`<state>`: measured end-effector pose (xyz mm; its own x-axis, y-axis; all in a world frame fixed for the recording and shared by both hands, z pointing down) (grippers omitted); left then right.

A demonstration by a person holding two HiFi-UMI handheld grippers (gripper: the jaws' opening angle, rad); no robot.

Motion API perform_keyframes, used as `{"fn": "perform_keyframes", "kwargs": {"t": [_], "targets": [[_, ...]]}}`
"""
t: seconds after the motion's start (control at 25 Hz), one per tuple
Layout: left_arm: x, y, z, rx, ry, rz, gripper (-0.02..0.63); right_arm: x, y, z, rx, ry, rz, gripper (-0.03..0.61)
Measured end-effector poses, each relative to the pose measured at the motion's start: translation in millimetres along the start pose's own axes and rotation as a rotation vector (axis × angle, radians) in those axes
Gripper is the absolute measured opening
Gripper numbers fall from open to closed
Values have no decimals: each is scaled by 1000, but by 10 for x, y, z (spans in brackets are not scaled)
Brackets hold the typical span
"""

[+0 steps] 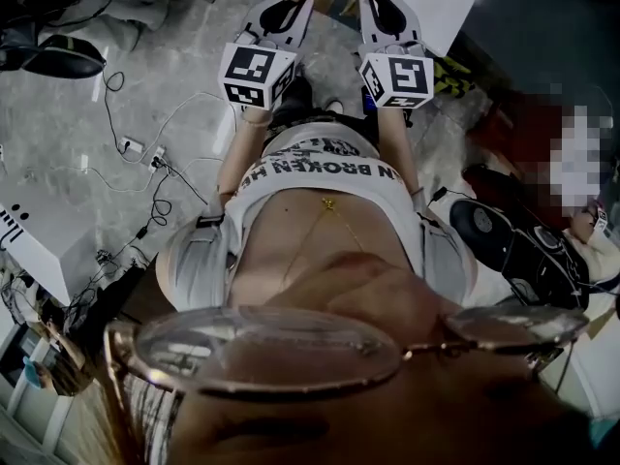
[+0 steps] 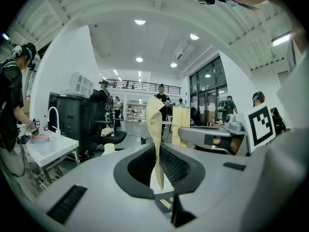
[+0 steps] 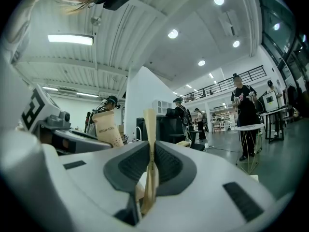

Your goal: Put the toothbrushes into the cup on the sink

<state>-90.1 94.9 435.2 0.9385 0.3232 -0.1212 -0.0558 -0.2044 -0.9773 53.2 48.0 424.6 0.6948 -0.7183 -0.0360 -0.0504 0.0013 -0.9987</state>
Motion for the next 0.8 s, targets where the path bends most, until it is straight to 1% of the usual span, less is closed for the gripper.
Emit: {"fn": "perform_keyframes", "kwargs": {"t": [0.16, 0.28, 0.4, 0.6, 0.8], "targets": [[-301, 168, -18, -2, -12, -3, 32, -96, 126, -281, 4, -5, -14, 44], [-490, 335, 108, -6, -4, -14, 32, -263, 278, -442, 12, 3, -23, 44], [-745, 427, 220, -5, 3, -19, 32, -461, 360, -669, 16, 14, -26, 44], [-886, 525, 206, -9, 6, -28, 32, -491, 433, -824, 25, 15, -30, 44], [-1102, 584, 231, -13, -9, -33, 32, -611, 493, -1010, 32, 4, -32, 44]]}}
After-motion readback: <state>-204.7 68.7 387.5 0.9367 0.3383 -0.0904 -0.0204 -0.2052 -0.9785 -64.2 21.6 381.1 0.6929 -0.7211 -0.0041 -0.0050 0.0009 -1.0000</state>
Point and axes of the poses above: the fingertips, and each gripper's own axes: z backward along the fingers, x to its right, y out of its top, the point moved 6 cm from there along z, backward along the fingers, and after that the axes turned 4 degrees about y, right-handed, at the moved point
